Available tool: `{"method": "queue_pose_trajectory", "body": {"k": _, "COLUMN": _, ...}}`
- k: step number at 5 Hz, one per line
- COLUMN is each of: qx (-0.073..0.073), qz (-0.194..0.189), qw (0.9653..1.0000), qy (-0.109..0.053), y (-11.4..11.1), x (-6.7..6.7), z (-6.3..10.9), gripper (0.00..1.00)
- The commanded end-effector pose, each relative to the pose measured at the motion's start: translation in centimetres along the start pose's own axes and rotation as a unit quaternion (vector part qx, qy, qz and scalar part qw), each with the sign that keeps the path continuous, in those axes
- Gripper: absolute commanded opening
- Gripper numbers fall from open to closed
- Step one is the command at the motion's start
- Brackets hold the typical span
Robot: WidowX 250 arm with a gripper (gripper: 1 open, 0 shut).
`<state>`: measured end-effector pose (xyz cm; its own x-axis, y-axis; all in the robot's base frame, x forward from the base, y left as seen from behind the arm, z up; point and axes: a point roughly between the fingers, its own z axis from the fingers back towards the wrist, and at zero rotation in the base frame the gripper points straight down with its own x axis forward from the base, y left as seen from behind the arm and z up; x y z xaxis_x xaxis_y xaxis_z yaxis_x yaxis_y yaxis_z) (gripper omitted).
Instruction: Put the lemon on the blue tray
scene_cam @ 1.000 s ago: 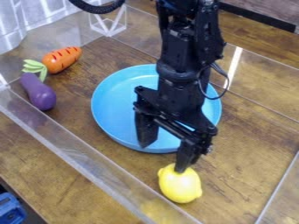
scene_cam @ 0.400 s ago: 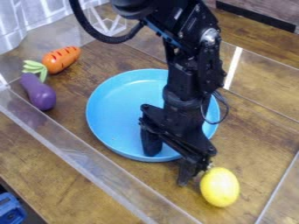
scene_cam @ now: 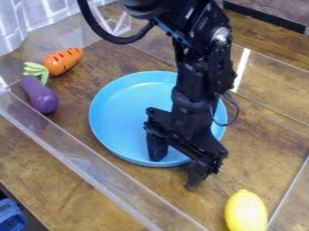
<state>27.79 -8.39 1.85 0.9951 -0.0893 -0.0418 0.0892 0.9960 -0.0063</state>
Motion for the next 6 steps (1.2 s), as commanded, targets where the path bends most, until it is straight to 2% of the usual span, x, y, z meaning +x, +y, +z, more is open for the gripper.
{"method": "queue_pose_trajectory", "body": {"k": 1, "qx": -0.009, "qz": -0.011, "qw": 0.9999, "qy": -0.002, "y": -1.3, "x": -0.5, "z": 0.0, "gripper": 1.00}}
{"method": "queue_pose_trajectory", "body": {"k": 2, "qx": -0.015, "qz": 0.034, "qw": 0.9993, "qy": -0.005, "y": -1.9, "x": -0.4, "z": 0.0, "gripper": 1.00}}
{"method": "queue_pose_trajectory", "body": {"k": 5, "qx": -0.023, "qz": 0.049, "qw": 0.9984, "qy": -0.013, "y": -1.7, "x": -1.9, "z": 0.3, "gripper": 1.00}}
{"method": "queue_pose_trajectory", "body": {"k": 6, "qx": -0.024, "qz": 0.039, "qw": 0.9988, "qy": -0.015, "y": -1.7, "x": -1.7, "z": 0.3, "gripper": 1.00}}
